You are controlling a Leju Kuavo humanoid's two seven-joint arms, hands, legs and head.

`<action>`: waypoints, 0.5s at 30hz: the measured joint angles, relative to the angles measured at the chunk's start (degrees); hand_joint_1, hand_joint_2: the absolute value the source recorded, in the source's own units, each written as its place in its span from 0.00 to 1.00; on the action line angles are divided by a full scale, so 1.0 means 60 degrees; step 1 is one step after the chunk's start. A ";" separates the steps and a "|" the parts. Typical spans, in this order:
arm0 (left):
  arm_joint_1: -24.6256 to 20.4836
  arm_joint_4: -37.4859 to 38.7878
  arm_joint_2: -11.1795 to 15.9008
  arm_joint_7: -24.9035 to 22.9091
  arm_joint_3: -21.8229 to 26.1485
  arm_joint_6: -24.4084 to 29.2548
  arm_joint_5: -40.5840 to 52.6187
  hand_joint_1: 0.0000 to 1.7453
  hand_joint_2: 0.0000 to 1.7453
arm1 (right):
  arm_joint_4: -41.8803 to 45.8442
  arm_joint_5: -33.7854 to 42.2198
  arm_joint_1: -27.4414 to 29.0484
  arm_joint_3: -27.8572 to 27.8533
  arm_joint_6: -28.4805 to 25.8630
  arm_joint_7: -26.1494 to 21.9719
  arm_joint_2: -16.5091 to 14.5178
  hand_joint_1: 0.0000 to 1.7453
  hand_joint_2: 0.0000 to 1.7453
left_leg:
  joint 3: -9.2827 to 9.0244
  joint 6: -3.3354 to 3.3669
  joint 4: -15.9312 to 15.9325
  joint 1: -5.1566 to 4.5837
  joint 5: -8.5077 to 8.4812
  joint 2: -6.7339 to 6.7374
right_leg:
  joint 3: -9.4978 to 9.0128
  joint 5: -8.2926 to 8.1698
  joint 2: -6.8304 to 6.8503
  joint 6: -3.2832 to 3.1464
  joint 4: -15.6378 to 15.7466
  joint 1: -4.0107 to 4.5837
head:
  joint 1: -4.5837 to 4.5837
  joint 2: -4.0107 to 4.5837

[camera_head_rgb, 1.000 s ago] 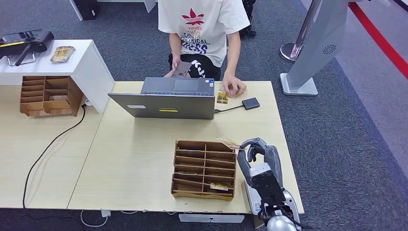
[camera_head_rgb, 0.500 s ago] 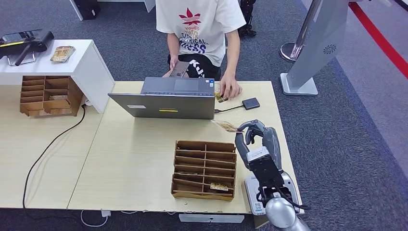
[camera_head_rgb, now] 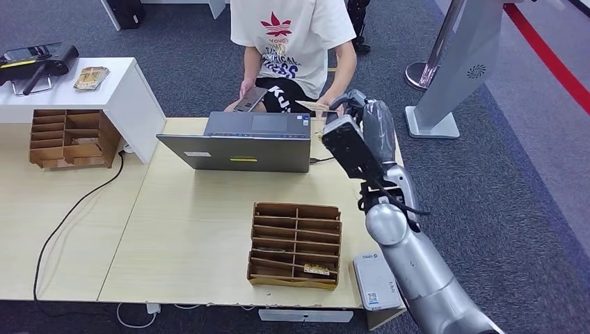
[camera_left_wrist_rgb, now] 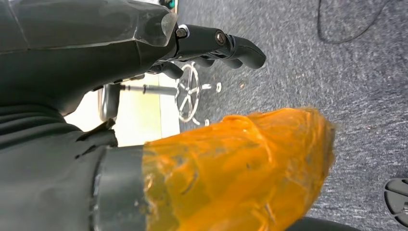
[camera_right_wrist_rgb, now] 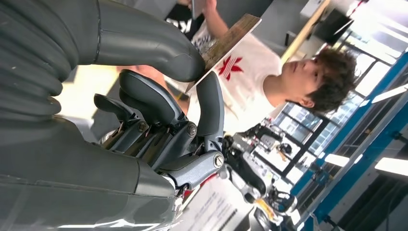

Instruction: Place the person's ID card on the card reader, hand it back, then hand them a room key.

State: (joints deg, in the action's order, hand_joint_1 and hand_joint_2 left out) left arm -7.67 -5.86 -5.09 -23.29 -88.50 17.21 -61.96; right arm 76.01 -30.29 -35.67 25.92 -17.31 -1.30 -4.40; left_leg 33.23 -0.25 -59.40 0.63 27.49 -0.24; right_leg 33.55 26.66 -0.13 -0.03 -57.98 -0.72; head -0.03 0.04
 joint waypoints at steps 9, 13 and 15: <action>-0.0044 0.0000 0.0017 -0.0012 0.0000 -0.0169 0.0466 0.00 0.00 | -0.2259 -0.1135 -0.1702 0.0004 -0.0264 0.0466 -0.0579 1.00 1.00 | 0.0002 0.0001 -0.0001 -0.0001 0.0000 -0.0004 | 0.0001 0.0000 0.0003 0.0000 0.0001 0.0000 | 0.0002 0.0000; -0.0045 0.0000 0.0017 -0.0013 0.0000 -0.0205 0.0562 0.00 0.00 | -0.2761 -0.1732 -0.1945 0.0042 -0.0469 0.0687 -0.0696 1.00 1.00 | 0.0004 0.0002 -0.0001 -0.0001 0.0001 -0.0004 | 0.0002 0.0000 0.0003 0.0000 0.0001 0.0000 | 0.0002 0.0000; -0.0052 0.0000 0.0016 -0.0025 0.0000 -0.0253 0.0693 0.00 0.00 | -0.3128 -0.2449 -0.2134 0.0130 -0.0615 0.0997 -0.0727 1.00 1.00 | 0.0003 0.0002 -0.0001 -0.0001 0.0000 -0.0004 | 0.0002 0.0000 0.0003 0.0000 0.0001 0.0000 | 0.0002 0.0000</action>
State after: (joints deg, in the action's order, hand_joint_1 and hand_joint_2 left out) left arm -7.98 -5.86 -4.99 -23.45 -88.50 15.69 -57.81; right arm 57.24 -44.98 -48.47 26.70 -21.00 4.69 -8.76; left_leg 33.25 -0.25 -59.41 0.62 27.50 -0.26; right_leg 33.57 26.66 -0.11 -0.02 -57.97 -0.72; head -0.02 0.04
